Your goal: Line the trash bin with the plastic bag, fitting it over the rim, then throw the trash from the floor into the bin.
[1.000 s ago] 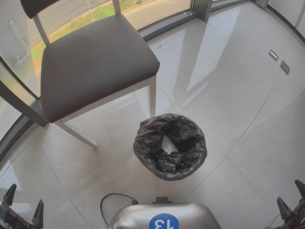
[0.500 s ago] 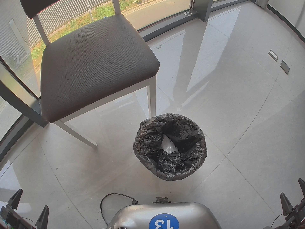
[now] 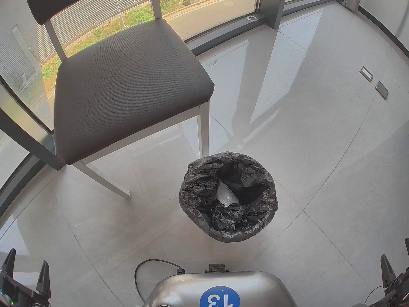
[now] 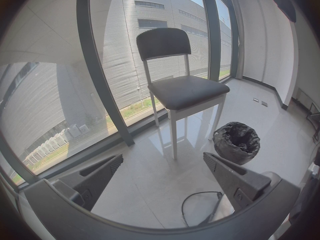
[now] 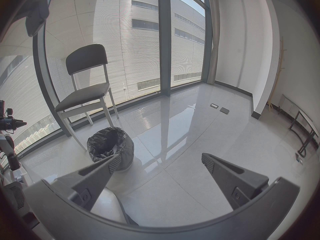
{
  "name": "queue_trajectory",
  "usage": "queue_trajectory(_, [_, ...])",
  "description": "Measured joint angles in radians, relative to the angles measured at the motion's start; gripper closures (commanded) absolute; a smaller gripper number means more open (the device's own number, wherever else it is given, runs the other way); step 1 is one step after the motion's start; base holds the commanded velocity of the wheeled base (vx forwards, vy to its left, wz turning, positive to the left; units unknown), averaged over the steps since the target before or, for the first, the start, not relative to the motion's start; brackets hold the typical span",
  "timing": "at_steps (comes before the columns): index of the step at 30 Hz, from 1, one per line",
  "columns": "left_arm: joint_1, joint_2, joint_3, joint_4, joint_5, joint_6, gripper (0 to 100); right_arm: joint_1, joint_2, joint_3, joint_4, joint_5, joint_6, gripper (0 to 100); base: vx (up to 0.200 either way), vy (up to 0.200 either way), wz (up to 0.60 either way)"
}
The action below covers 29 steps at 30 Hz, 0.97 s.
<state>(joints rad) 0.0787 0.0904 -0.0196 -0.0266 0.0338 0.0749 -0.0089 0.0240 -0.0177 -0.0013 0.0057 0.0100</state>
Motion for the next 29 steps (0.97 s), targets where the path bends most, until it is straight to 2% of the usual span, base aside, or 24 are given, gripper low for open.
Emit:
queue_trajectory(2, [0.000, 0.000, 0.001, -0.004, 0.002, 0.007, 0, 0.002, -0.003, 0.000, 0.000, 0.000, 0.000, 0, 0.000, 0.000, 0.00])
queue_trajectory(4, [0.000, 0.000, 0.001, -0.003, -0.031, 0.005, 0, 0.003, -0.005, 0.000, 0.000, 0.000, 0.000, 0, 0.000, 0.000, 0.00])
queue_trajectory(10, [-0.005, 0.001, -0.005, 0.048, -0.254, -0.013, 0, 0.005, -0.008, 0.000, 0.000, 0.000, -0.001, 0, 0.000, 0.000, 0.00])
queue_trajectory(12, [-0.007, 0.001, -0.007, 0.051, -0.286, -0.013, 0, 0.005, -0.009, 0.000, 0.000, 0.000, -0.001, 0, 0.000, 0.000, 0.00])
queue_trajectory(14, [-0.010, 0.000, -0.008, 0.046, -0.286, -0.016, 0, 0.005, -0.009, 0.000, 0.000, 0.000, -0.001, 0, 0.000, 0.000, 0.00])
queue_trajectory(16, [-0.011, 0.000, -0.007, 0.029, -0.248, -0.022, 0, 0.005, -0.009, 0.000, 0.000, 0.000, -0.001, 0, 0.000, 0.000, 0.00])
queue_trajectory(18, [-0.012, 0.000, -0.003, 0.018, -0.178, -0.036, 0, 0.006, -0.009, 0.000, 0.000, 0.000, -0.001, 0, 0.000, 0.000, 0.00])
queue_trajectory(22, [-0.014, 0.000, 0.000, -0.004, 0.034, -0.078, 0, 0.006, -0.009, 0.000, 0.000, 0.000, -0.001, 0, 0.000, 0.000, 0.00])
queue_trajectory(24, [-0.016, 0.000, 0.001, -0.010, 0.099, -0.089, 0, 0.006, -0.009, 0.000, 0.000, 0.000, -0.001, 0, 0.000, 0.000, 0.00])
queue_trajectory(26, [-0.019, -0.002, 0.002, -0.013, 0.139, -0.096, 0, 0.006, -0.009, 0.000, 0.000, 0.000, -0.001, 0, 0.000, 0.000, 0.00])
queue_trajectory(29, [-0.030, -0.012, 0.002, -0.013, 0.127, -0.100, 0, 0.006, -0.009, 0.000, 0.000, 0.000, -0.001, 0, 0.000, 0.000, 0.00])
